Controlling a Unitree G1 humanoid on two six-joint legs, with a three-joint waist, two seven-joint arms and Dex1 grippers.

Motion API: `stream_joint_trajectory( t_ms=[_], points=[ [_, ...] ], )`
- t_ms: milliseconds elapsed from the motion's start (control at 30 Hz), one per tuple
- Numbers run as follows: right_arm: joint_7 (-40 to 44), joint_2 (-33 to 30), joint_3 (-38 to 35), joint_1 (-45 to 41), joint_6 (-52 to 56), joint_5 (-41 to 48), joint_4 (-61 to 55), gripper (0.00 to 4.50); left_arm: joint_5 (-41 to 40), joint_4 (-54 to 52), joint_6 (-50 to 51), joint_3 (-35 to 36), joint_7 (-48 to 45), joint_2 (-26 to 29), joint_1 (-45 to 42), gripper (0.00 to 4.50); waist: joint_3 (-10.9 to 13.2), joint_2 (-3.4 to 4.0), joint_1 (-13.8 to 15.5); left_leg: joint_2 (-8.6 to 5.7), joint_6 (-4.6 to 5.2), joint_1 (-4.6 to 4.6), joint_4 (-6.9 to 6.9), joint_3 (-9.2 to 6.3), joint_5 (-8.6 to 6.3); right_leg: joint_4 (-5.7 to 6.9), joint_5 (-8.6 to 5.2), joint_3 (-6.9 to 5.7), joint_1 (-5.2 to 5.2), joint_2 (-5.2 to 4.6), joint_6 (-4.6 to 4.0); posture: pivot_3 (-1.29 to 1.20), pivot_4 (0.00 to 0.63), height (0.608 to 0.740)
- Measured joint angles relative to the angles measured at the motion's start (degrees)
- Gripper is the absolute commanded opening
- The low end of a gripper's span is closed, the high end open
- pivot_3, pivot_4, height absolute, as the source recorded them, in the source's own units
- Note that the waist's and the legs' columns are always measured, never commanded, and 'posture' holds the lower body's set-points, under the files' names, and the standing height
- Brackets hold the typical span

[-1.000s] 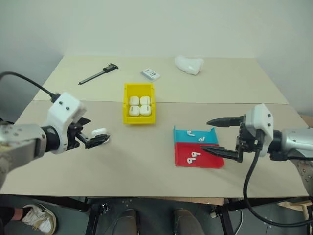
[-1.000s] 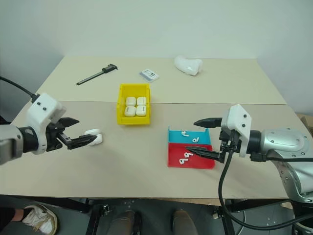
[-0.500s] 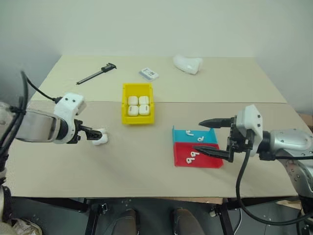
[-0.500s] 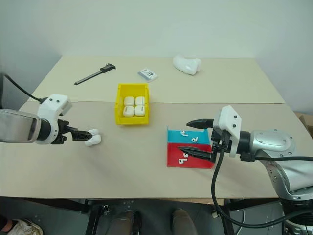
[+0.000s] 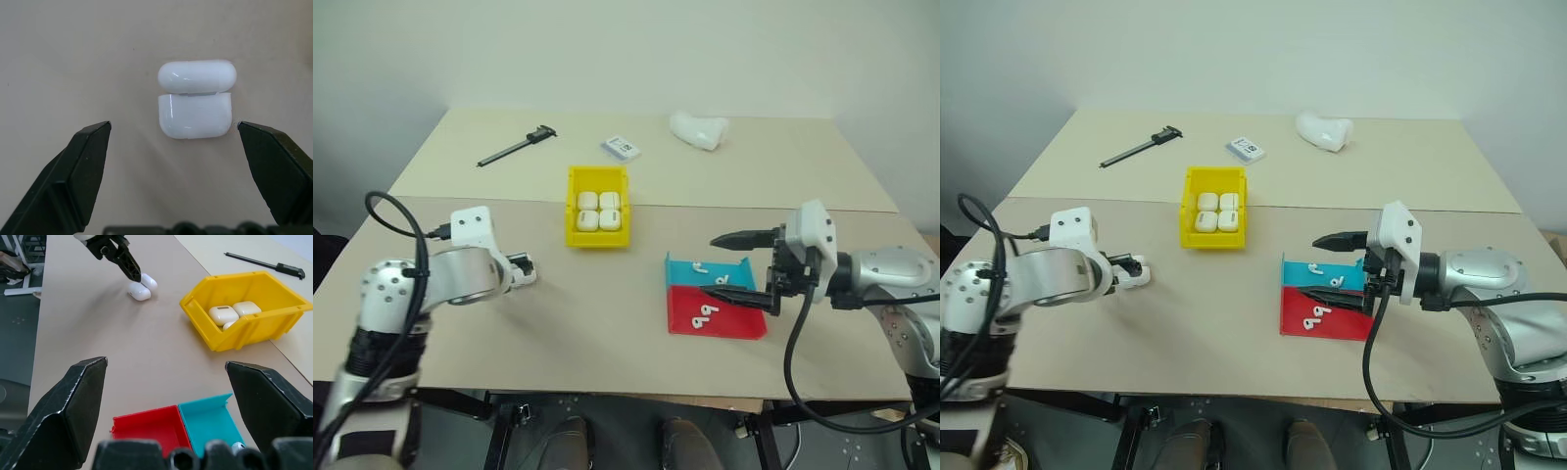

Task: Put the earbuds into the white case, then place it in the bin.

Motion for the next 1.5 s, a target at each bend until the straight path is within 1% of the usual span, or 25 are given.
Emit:
stream_joint_trajectory(
  t_ms=[67,267,467,700,967,1267,1500],
  points=[
    [0.27,-0.27,0.0,-0.05,0.03,0.01,0.19,4.46,-0.01,-0.1,-1.24,0.07,1.03,-1.32,0.14,4.5,0.0,0.0,-0.1,-0.01,-0.06,0.03,-0.01,0.03,0.04,0.01,0.0,0.0,0.0,0.03,-0.01,0.0,0.15,0.74],
    [1.06,-0.88,0.0,-1.31,0.12,0.01,0.81,4.46,-0.01,1.33,-2.87,0.07,1.52,-2.17,0.07,4.5,-0.01,0.01,-0.09,-0.03,-0.13,0.04,-0.03,0.07,0.09,0.0,0.01,-0.03,0.05,0.06,-0.02,0.0,0.15,0.74],
    [1.05,-0.88,-0.01,-1.44,0.12,0.0,0.8,4.46,-0.01,7.79,-1.99,0.07,1.7,-3.0,-3.14,4.5,-0.01,0.0,-0.03,-0.06,-0.14,0.0,-0.02,0.07,0.09,-0.02,0.01,-0.1,0.06,0.04,-0.01,0.0,0.15,0.74],
    [0.66,-0.89,-0.12,-1.17,0.16,0.02,0.59,4.46,0.0,17.68,2.09,0.03,1.86,-3.79,-8.03,4.5,-0.01,0.0,-0.12,-0.06,-0.17,-0.01,-0.03,0.05,0.11,-0.02,0.01,-0.11,0.04,0.05,-0.01,0.0,0.15,0.74],
    [-0.01,-0.91,-0.23,-0.27,0.19,0.03,0.38,4.46,0.01,24.31,4.1,-0.05,1.91,-4.29,-11.98,4.5,-0.01,0.0,-0.11,-0.07,-0.22,-0.03,-0.03,0.05,0.14,-0.02,0.01,-0.13,0.03,0.04,-0.01,0.0,0.15,0.74],
    [-0.51,-0.92,-0.36,0.11,0.19,0.03,0.11,4.46,0.01,26.69,5.14,-1.28,1.93,-6.08,-13.3,4.5,-0.01,0.0,-0.11,-0.08,-0.24,-0.05,-0.03,0.04,0.15,-0.02,0.01,-0.14,0.02,0.04,-0.01,0.0,0.15,0.74],
    [-1.12,-0.92,-0.42,0.27,0.24,0.07,0.0,4.46,0.01,27.15,4.84,-3.61,1.94,-5.48,-13.81,4.5,-0.01,0.0,-0.1,-0.09,-0.25,-0.05,-0.04,0.04,0.16,-0.02,0.01,-0.14,0.02,0.03,-0.01,0.0,0.15,0.74]
  ],
)
